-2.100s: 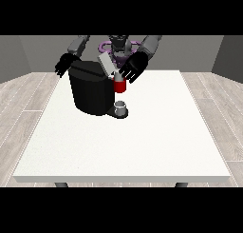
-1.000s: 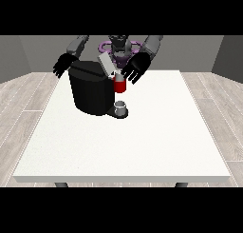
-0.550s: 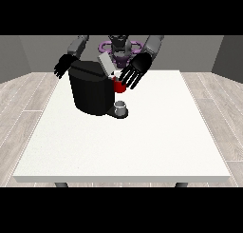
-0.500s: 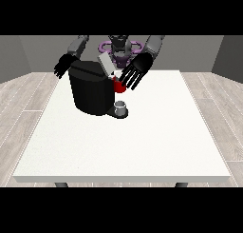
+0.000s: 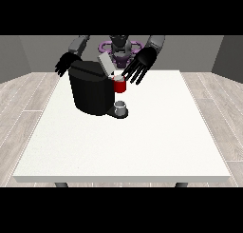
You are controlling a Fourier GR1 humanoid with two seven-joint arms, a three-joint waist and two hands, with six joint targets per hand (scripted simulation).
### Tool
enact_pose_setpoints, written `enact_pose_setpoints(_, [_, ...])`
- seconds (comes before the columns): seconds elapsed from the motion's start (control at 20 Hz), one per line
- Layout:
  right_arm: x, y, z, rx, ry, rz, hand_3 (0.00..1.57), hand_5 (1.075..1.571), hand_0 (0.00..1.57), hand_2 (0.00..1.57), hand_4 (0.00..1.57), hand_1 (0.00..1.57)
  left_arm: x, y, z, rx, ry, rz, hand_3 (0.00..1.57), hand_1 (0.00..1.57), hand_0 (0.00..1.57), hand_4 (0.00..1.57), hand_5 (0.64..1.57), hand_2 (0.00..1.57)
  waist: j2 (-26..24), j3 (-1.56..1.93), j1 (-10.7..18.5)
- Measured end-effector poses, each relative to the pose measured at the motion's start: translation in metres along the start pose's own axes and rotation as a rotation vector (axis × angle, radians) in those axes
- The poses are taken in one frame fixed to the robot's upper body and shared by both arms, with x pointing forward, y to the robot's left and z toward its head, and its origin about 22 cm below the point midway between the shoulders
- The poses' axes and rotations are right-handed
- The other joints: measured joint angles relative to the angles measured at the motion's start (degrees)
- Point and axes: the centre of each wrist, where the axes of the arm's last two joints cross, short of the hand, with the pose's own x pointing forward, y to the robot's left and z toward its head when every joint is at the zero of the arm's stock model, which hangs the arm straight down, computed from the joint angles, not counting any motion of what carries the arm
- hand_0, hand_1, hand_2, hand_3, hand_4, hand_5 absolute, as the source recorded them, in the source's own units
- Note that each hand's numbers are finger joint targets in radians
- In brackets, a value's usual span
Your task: Insert the coffee pod into the coffee machine and close the lid
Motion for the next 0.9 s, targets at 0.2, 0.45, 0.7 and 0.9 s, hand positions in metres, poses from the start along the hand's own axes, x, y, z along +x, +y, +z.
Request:
enact_pose_setpoints(0.2, [-0.007, -0.003, 0.004, -0.008, 0.014, -0.006, 0.0, 1.571, 0.0, 0.0, 0.41, 0.0, 0.003, -0.008, -0.001, -0.014, 0.001, 0.005, 0.0, 0.0, 0.0, 0.0, 1.571, 0.0, -1.88, -0.01, 1.06])
enact_pose_setpoints(0.45, [-0.016, -0.012, 0.013, -0.027, 0.053, -0.011, 0.0, 1.571, 0.0, 0.0, 0.42, 0.0, -0.003, -0.036, 0.003, -0.049, 0.01, 0.091, 0.0, 0.0, 0.0, 0.0, 1.571, 0.0, -5.55, -0.02, 2.7])
enact_pose_setpoints(0.7, [-0.031, -0.029, 0.028, -0.065, 0.099, -0.013, 0.0, 1.571, 0.0, 0.0, 0.49, 0.0, -0.018, -0.075, 0.012, -0.027, 0.025, 0.381, 0.0, 0.0, 0.0, 0.26, 1.571, 0.0, -11.1, -0.06, 5.79])
enact_pose_setpoints(0.9, [-0.04, -0.042, 0.043, -0.074, 0.136, 0.02, 0.0, 1.571, 0.0, 0.0, 0.37, 0.0, -0.035, -0.126, 0.03, -0.03, 0.046, 0.63, 0.0, 0.0, 0.0, 0.0, 1.571, 0.0, -16.35, -0.09, 8.77])
